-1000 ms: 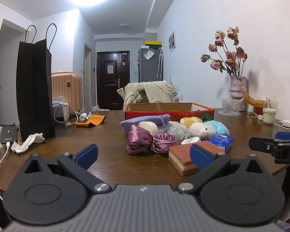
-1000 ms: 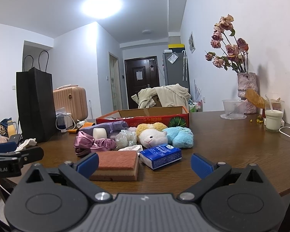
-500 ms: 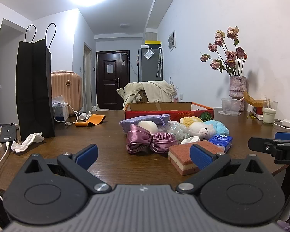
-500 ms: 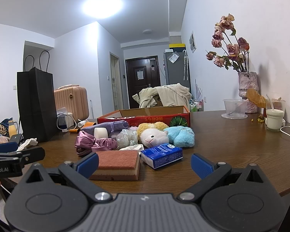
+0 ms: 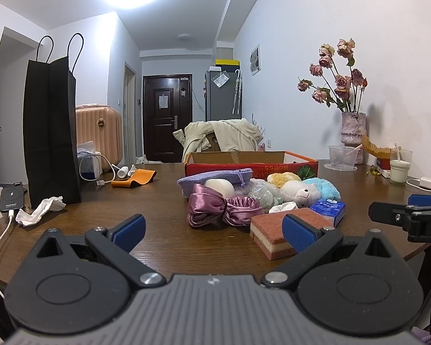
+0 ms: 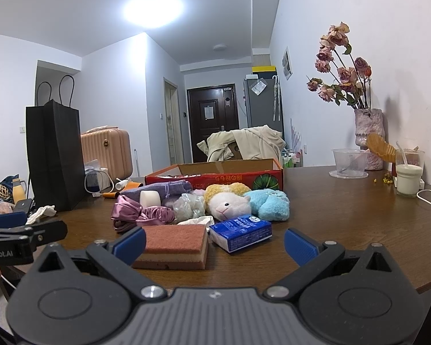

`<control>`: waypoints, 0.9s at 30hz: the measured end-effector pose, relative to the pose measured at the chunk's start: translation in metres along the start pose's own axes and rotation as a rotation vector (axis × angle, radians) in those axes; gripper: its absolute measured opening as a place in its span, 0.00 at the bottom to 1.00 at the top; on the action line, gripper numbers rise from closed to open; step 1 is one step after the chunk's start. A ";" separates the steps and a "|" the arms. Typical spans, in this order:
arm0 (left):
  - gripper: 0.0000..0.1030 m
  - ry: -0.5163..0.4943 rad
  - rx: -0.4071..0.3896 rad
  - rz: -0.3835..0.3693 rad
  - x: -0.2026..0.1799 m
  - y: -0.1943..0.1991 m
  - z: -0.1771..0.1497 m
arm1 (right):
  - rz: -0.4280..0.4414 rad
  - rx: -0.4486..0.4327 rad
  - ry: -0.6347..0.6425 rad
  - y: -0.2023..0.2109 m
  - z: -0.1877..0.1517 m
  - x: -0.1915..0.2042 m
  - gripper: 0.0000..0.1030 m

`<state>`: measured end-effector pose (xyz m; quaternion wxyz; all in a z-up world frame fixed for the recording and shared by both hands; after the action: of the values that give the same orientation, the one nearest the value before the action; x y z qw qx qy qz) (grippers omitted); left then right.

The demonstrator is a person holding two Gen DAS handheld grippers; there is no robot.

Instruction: Organize soft objects

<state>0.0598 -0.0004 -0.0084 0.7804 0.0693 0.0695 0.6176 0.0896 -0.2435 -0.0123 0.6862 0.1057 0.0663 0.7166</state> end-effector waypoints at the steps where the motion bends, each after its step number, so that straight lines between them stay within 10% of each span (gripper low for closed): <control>1: 1.00 0.000 0.000 0.000 0.000 0.000 0.000 | 0.001 0.000 0.000 0.000 0.000 0.000 1.00; 27: 1.00 0.003 0.038 0.038 0.014 -0.034 -0.009 | -0.003 -0.021 -0.006 -0.024 0.002 0.002 1.00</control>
<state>0.0937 0.0060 -0.0239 0.7668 0.0844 0.0812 0.6311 0.1134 -0.2402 -0.0156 0.6885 0.1005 0.0569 0.7160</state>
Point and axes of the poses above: each gripper's, at about its wrist camera, not at the fingertips, and y roughly against the way its jaws point, x to its left, z to its top, the point moved 6 cm from there along -y, roughly the way its jaws point, and after that the axes turned 13 degrees about -z, right-handed, at the moved point
